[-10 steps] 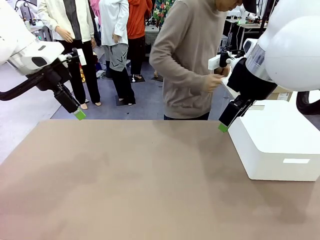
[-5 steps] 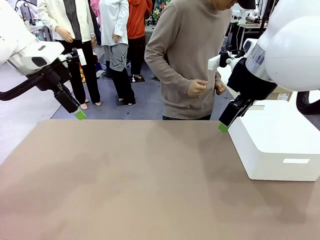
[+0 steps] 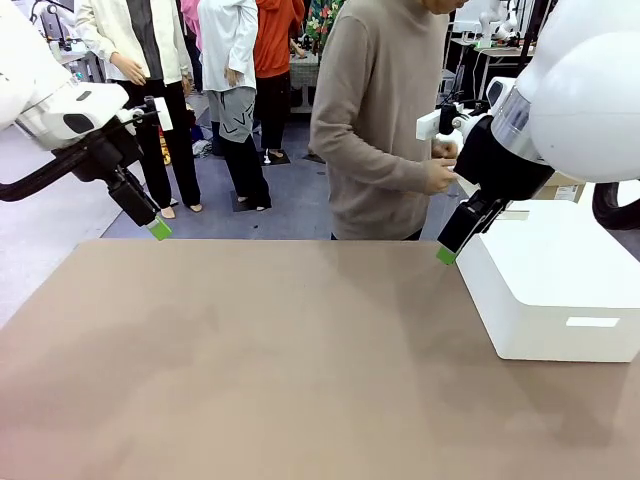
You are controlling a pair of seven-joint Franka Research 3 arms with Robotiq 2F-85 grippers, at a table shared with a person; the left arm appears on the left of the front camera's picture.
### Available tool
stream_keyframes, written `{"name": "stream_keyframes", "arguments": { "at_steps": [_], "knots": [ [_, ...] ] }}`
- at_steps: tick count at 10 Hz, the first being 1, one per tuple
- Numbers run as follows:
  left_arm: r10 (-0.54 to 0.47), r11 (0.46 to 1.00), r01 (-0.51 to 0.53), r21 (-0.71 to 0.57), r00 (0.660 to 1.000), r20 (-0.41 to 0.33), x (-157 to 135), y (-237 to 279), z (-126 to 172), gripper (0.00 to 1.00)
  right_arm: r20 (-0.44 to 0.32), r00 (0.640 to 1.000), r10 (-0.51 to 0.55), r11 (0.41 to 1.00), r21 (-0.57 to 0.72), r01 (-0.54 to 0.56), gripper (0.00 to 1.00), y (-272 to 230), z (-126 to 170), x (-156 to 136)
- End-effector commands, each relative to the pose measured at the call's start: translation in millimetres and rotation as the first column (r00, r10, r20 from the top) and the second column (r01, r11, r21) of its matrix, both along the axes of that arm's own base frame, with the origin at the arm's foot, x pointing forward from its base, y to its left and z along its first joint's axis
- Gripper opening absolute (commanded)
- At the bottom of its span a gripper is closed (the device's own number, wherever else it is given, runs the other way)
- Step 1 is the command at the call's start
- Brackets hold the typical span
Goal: Pack the shoes into the box.
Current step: Press down on the lid of the Shoes Box.
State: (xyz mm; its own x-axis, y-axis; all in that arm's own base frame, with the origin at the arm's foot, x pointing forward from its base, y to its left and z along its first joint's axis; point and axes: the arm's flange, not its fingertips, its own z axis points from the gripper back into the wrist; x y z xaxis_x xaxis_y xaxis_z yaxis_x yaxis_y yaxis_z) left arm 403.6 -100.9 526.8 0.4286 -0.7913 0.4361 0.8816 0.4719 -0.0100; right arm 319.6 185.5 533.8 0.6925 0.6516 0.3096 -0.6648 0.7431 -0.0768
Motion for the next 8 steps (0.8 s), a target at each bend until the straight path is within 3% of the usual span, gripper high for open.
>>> {"name": "stream_keyframes", "arguments": {
  "at_steps": [1,8],
  "knots": [
    [0.004,1.000,-0.005,0.011,1.000,0.007,-0.6,2.2,-0.5,1.00,-0.002,1.000,-0.005,1.000,-0.006,0.005,1.00,0.7,2.9,1.6],
    [0.004,1.000,-0.005,0.011,1.000,0.007,-0.6,2.2,-0.5,1.00,-0.002,1.000,-0.005,1.000,-0.006,0.005,1.00,0.7,2.9,1.6]
  ]
}}
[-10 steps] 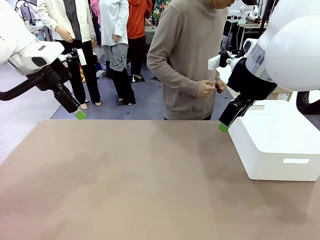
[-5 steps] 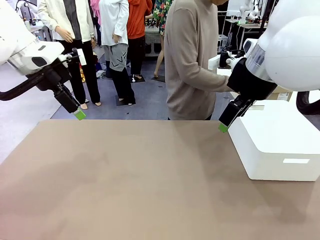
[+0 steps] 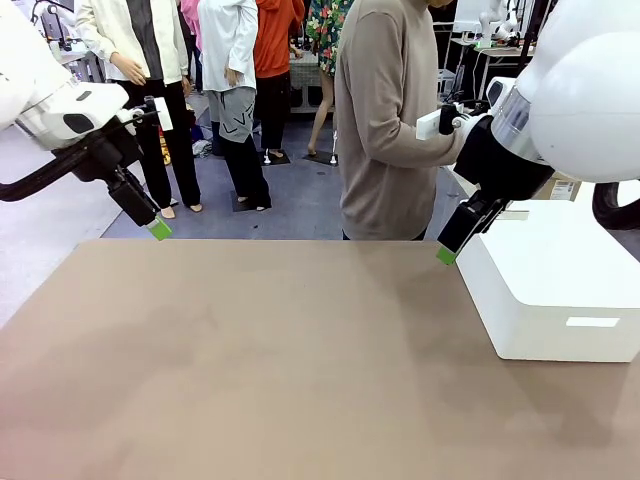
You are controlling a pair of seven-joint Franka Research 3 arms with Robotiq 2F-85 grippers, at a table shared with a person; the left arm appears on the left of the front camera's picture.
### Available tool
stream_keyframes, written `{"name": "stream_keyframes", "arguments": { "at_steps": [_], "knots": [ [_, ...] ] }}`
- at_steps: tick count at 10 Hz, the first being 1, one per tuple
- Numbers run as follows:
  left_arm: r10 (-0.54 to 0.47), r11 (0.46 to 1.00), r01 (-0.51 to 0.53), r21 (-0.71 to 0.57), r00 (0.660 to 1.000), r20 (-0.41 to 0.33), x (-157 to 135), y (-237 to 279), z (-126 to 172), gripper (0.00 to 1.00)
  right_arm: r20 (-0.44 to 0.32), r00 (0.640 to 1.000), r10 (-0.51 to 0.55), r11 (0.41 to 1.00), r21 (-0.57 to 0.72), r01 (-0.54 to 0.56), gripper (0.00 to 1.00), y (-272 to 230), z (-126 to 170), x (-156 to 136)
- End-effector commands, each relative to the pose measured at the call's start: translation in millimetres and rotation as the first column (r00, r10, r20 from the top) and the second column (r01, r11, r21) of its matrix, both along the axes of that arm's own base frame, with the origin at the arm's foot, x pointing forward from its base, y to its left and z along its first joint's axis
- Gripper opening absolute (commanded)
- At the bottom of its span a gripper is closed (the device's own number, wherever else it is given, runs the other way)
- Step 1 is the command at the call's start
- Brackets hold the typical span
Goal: Pack the shoes into the box.
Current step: Press down on the lid of the Shoes Box.
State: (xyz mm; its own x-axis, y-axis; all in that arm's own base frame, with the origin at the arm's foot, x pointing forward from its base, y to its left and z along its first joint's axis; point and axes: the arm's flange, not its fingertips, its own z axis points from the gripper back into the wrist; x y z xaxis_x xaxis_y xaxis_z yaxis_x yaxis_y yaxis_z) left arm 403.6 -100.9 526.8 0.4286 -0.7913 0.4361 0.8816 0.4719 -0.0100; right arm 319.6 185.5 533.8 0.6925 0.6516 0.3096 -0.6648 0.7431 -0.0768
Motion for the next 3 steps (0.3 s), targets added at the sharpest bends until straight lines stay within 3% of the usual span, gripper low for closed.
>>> {"name": "stream_keyframes", "arguments": {
  "at_steps": [1,3],
  "knots": [
    [0.004,1.000,-0.005,0.011,1.000,0.007,-0.6,2.2,-0.5,1.00,-0.002,1.000,-0.005,1.000,-0.006,0.005,1.00,0.7,2.9,1.6],
    [0.004,1.000,-0.005,0.011,1.000,0.007,-0.6,2.2,-0.5,1.00,-0.002,1.000,-0.005,1.000,-0.006,0.005,1.00,0.7,2.9,1.6]
  ]
}}
